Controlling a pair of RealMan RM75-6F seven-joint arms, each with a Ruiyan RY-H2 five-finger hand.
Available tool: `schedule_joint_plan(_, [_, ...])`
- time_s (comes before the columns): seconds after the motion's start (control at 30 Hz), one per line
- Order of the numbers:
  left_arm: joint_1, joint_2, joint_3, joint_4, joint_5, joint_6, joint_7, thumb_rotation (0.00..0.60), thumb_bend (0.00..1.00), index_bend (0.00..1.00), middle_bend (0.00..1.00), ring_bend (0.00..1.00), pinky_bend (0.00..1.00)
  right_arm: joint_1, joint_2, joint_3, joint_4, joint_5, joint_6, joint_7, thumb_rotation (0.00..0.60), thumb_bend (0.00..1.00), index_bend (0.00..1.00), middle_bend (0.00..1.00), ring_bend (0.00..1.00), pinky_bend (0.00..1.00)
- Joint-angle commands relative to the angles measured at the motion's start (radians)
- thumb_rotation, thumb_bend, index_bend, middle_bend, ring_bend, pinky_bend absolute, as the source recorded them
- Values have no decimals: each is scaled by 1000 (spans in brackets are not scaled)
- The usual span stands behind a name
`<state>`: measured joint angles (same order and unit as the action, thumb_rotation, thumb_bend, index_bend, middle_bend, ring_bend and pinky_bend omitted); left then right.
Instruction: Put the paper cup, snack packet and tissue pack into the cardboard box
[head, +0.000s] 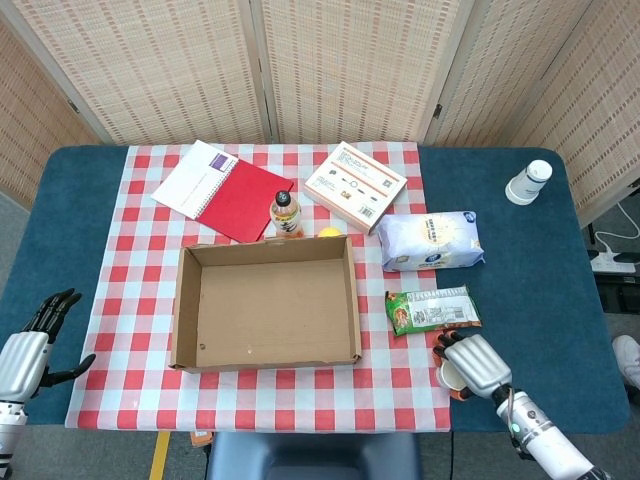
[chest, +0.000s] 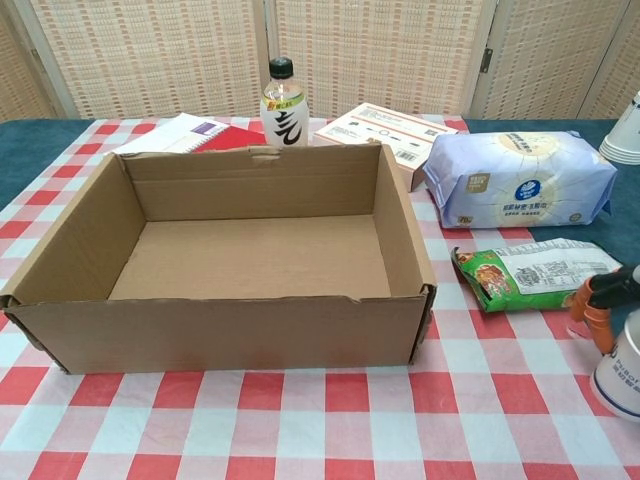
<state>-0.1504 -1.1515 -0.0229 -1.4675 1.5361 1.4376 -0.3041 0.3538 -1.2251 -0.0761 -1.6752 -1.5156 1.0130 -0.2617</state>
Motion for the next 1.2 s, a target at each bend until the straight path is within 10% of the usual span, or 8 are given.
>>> schedule_joint_plan(0.03, [0,0,0,0,0,0,0,600,231,88,27,0,223,-2,-8,1,7,0,7,-2,600,82,619,312,312,541])
schedule_joint_plan(0.77, [0,2,-3,5,-7,-2,-9,600,231,88,27,0,224,-7,46,32,-45,-29,105,7,600,126,735,415,425,633])
schedule_joint_plan(1.2, [-4,-3,-1,5,-6,-13,6,600,231,88,27,0,224,174,149,260,-349,24,78,-158,600,126,735,416,426,634])
